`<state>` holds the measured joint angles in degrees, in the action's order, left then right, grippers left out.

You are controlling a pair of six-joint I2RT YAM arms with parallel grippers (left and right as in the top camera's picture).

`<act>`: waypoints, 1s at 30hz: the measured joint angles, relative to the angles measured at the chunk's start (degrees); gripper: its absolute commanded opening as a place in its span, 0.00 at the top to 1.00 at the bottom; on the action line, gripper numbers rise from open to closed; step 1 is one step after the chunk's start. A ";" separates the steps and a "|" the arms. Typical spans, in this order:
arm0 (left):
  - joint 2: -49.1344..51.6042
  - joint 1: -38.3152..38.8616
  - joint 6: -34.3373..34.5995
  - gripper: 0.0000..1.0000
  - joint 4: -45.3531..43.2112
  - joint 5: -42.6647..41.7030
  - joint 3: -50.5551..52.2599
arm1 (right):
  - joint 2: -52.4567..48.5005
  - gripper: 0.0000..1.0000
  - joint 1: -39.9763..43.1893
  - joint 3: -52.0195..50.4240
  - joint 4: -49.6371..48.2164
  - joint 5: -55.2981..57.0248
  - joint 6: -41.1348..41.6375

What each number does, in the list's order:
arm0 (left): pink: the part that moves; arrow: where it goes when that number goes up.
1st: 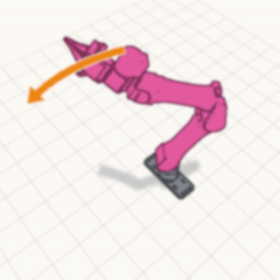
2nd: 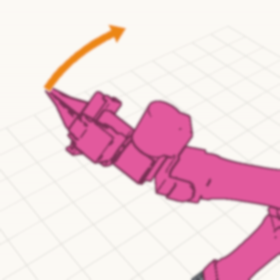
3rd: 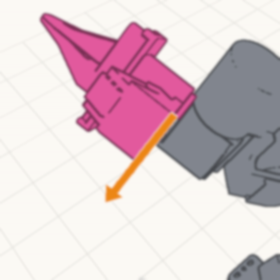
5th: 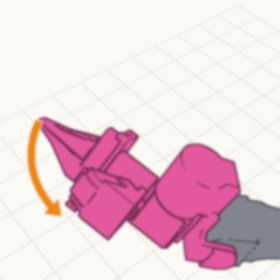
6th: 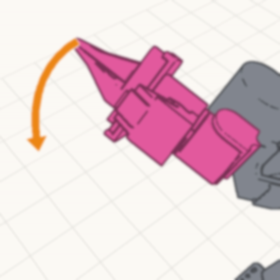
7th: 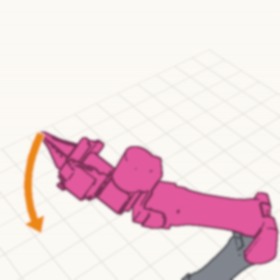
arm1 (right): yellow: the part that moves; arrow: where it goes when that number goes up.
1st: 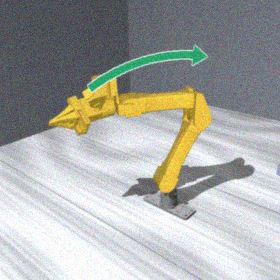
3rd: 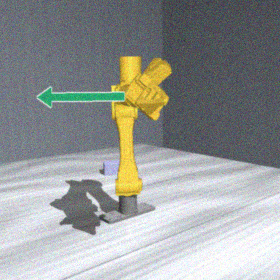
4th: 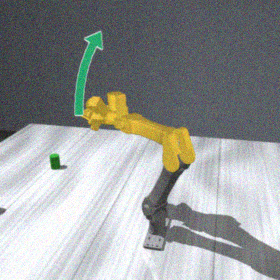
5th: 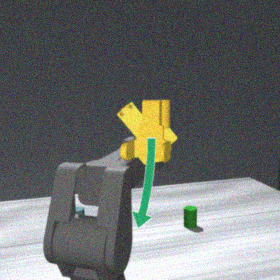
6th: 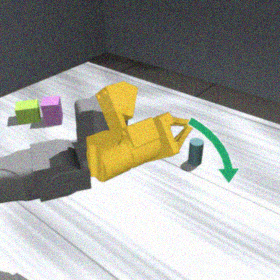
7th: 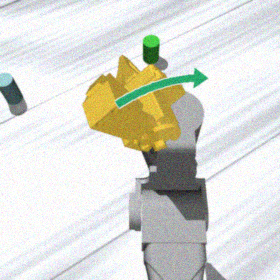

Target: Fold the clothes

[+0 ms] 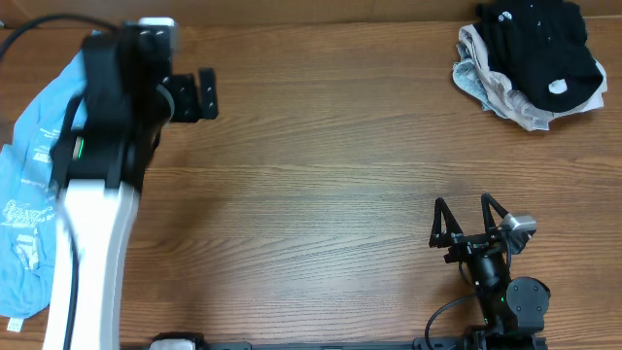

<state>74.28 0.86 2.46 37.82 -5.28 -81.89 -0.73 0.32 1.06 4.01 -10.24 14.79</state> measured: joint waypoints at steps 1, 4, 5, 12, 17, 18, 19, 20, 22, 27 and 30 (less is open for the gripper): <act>-3.30 -0.50 -0.04 0.00 -3.28 -0.55 3.37 | 0.00 0.00 0.00 0.00 0.00 -0.02 -0.02; -14.43 -2.78 -0.07 0.00 -14.05 -2.75 16.28 | 0.00 0.00 0.02 0.00 0.02 -0.04 -0.07; -17.73 -3.48 -0.04 0.00 -16.70 -3.37 20.59 | 0.00 0.00 0.00 0.00 0.02 -0.02 -0.04; -37.33 -5.90 -0.04 0.00 -29.75 -5.49 47.82 | 0.00 0.00 0.02 0.00 0.04 -0.02 -0.04; -51.15 -6.14 -0.02 0.00 -41.18 -6.08 62.25 | 0.00 0.00 0.02 0.00 0.02 -0.02 -0.04; -53.07 -6.21 0.00 0.00 -43.01 -6.10 64.52 | 0.00 0.00 0.02 0.00 0.09 -0.04 -0.04; -54.84 -6.21 -0.02 0.00 -44.89 -6.12 66.75 | 0.00 0.00 0.00 0.00 0.09 -0.04 -0.02; -56.70 -6.21 -0.04 0.00 -46.95 -6.12 69.37 | 0.00 0.00 0.00 0.00 0.09 -0.04 0.00; -58.55 -6.21 -0.04 0.00 -49.57 -6.10 72.85 | 0.00 0.00 0.00 0.00 0.04 -0.02 -0.04; -62.27 -6.21 -0.02 0.00 -52.98 -6.10 79.76 | 0.00 0.00 0.00 0.00 0.07 -0.02 -0.02; -63.98 -6.21 -0.04 0.00 -51.56 -6.08 81.35 | 0.00 0.00 0.00 0.00 0.04 -0.02 -0.04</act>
<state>10.31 -5.34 2.42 -13.74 -11.35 -0.54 -0.73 0.32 1.06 4.05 -10.26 14.74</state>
